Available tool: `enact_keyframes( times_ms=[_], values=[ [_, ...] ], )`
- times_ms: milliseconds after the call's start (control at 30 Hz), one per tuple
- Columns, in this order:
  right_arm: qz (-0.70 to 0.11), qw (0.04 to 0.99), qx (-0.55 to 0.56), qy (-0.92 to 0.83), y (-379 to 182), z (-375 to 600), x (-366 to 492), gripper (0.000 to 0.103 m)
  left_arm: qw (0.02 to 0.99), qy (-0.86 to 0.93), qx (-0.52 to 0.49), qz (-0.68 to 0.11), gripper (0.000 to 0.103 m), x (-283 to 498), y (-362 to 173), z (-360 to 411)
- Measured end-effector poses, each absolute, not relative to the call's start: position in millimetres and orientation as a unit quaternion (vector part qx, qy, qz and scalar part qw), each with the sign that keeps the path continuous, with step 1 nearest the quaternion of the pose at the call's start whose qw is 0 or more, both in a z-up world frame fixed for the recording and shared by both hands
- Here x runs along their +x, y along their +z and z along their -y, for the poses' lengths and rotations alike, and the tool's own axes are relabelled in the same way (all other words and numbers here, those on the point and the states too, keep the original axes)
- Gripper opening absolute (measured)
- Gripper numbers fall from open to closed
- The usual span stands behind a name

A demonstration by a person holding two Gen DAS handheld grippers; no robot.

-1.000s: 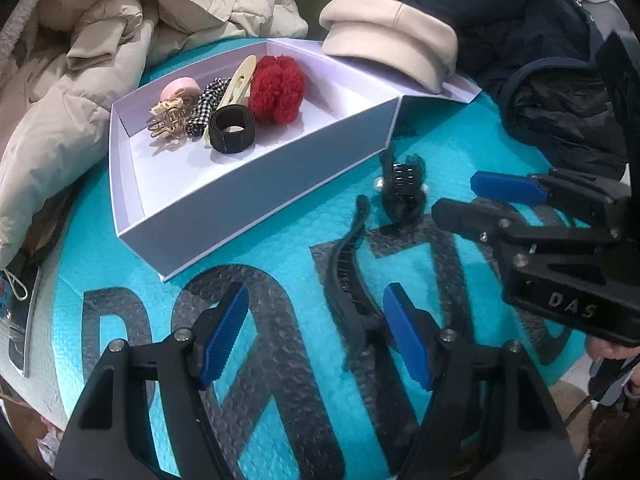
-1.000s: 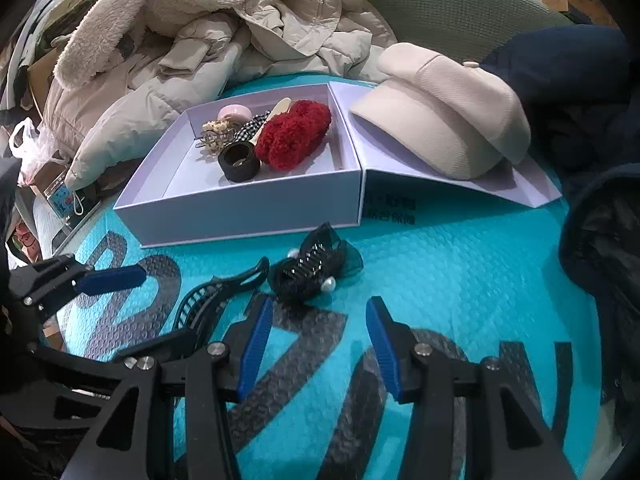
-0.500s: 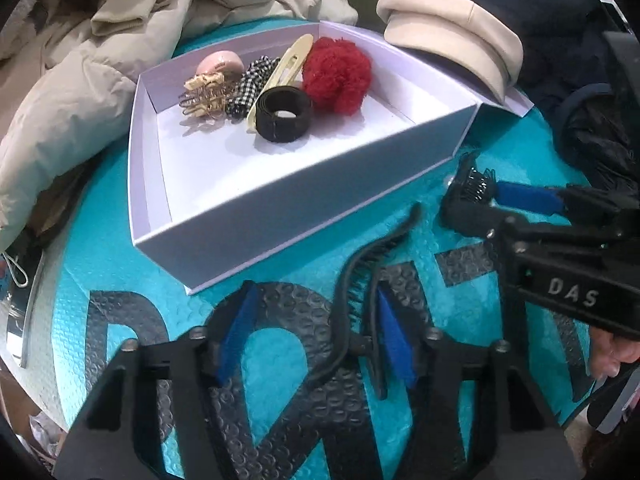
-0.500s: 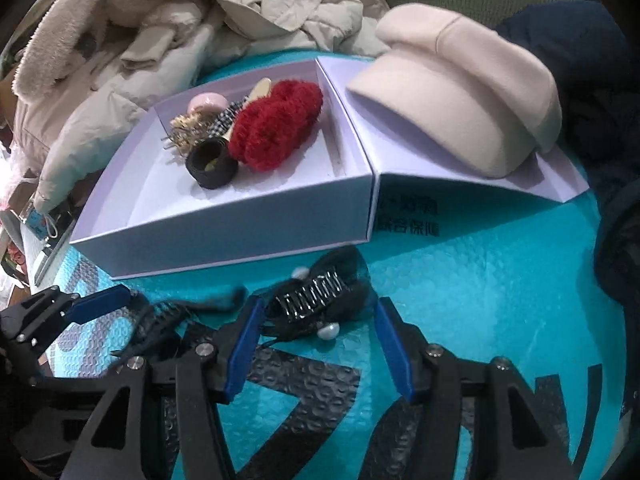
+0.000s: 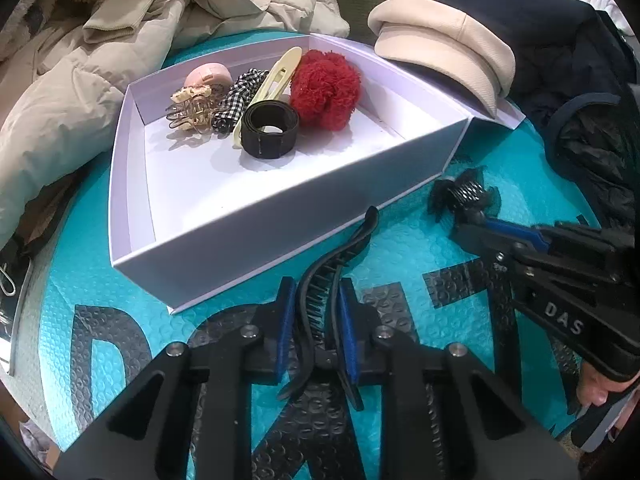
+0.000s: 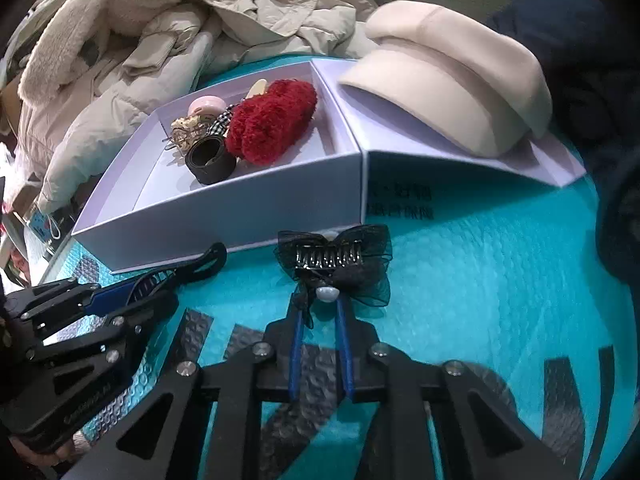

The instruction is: Organize objects

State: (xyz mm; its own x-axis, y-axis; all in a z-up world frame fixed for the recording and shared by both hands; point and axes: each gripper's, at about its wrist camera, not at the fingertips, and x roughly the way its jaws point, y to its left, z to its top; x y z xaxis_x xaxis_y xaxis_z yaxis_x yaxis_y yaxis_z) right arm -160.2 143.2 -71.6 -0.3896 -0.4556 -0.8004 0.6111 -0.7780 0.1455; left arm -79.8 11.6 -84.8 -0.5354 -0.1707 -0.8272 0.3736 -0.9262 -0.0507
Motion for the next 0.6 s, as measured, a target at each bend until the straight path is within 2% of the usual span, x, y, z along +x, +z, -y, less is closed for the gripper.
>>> enact_keyframes(
  times_ms=[100,267,433,467,533,567,600],
  values=[
    [-0.079,0.319,0.455,-0.828,-69.3,-149.1,-156.8,0.007,0.157,-0.869,0.455,-0.111,0.020,-79.6,-84.6,-11.8],
    [-0.069,0.316,0.454,-0.830,-60.9,-159.9,-144.9,0.007,0.166,-0.868,0.458,-0.094,0.020,-80.4,-84.5,-16.4],
    [-0.059,0.298,0.440,-0.845,-51.0,-171.7,-137.6,0.008,0.166,-0.867,0.457,-0.110,0.020,-78.1,-84.1,-13.7],
    [-0.056,0.294,0.440,-0.847,-50.1,-172.7,-138.2,0.014,0.167,-0.867,0.457,-0.110,0.020,-78.1,-84.2,-13.8],
    [-0.053,0.287,0.439,-0.850,-49.1,-173.1,-138.0,0.034,0.171,-0.866,0.457,-0.108,0.020,-78.8,-84.4,-14.9],
    [-0.052,0.284,0.439,-0.851,-48.9,-173.1,-138.3,0.052,0.173,-0.866,0.457,-0.107,0.020,-79.1,-84.4,-15.5],
    [-0.049,0.281,0.439,-0.852,-49.1,-172.3,-138.7,0.056,0.174,-0.866,0.457,-0.107,0.020,-79.2,-84.5,-15.8]
  ],
)
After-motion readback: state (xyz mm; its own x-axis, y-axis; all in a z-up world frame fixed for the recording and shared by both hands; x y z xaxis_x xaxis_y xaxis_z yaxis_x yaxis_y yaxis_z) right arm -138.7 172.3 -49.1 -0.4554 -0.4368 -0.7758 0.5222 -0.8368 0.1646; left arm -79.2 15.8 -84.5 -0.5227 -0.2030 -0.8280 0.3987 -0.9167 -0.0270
